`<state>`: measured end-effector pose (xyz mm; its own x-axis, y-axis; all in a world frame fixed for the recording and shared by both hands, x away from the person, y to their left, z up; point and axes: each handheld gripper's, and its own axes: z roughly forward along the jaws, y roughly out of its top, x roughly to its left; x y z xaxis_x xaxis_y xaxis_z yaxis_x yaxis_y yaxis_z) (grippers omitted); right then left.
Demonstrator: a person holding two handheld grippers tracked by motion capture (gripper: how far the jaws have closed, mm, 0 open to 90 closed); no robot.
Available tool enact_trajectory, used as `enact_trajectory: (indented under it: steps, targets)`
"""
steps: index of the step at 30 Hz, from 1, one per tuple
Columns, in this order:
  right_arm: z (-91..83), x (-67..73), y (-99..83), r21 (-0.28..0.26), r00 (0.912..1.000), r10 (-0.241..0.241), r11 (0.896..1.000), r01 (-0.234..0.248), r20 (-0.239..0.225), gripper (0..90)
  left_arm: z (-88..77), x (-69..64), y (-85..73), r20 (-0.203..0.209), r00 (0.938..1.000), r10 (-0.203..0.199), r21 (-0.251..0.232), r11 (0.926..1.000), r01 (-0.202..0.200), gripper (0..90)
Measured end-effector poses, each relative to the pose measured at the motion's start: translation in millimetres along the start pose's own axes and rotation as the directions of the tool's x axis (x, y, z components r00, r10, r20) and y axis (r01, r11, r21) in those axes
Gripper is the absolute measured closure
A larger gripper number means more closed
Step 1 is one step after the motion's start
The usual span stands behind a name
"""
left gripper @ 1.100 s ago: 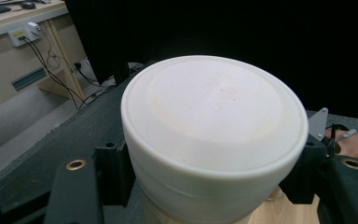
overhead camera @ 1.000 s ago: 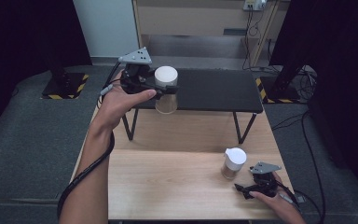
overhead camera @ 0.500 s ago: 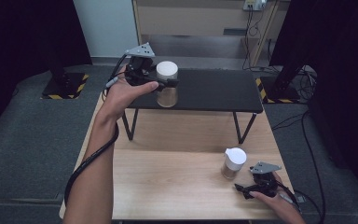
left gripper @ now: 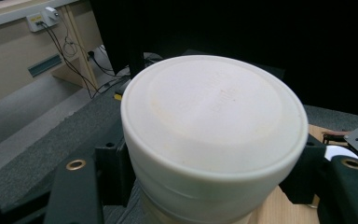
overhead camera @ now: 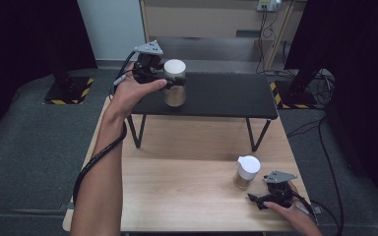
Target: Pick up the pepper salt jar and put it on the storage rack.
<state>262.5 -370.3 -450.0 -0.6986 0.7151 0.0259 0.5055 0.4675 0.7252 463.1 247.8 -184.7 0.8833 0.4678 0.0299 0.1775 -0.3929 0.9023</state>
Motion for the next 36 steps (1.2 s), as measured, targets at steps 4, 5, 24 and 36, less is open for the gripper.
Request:
enact_trajectory:
  steps: [4,5,24,36]
  targets:
    - [0.0,0.0,0.0,0.000,1.0000,0.000,1.000,0.000,0.000,1.5,2.9,2.9,-2.2,0.002,1.0000,-0.002,0.001,1.0000,0.002,32.7]
    - [0.0,0.0,0.0,0.000,1.0000,0.001,1.000,-0.001,0.000,1.5,3.6,3.4,-2.6,0.002,1.0000,-0.003,0.005,1.0000,0.003,32.6]
    - [0.0,0.0,0.0,0.000,1.0000,0.001,1.000,-0.001,0.000,1.5,7.7,7.5,-4.6,-0.009,0.9999,-0.007,0.027,0.9996,0.007,32.6]
    - [0.0,-0.1,0.0,0.000,1.0000,0.000,1.000,0.000,0.000,1.5,9.9,10.9,-9.6,-0.013,0.9995,-0.028,0.030,0.9991,0.029,32.6]
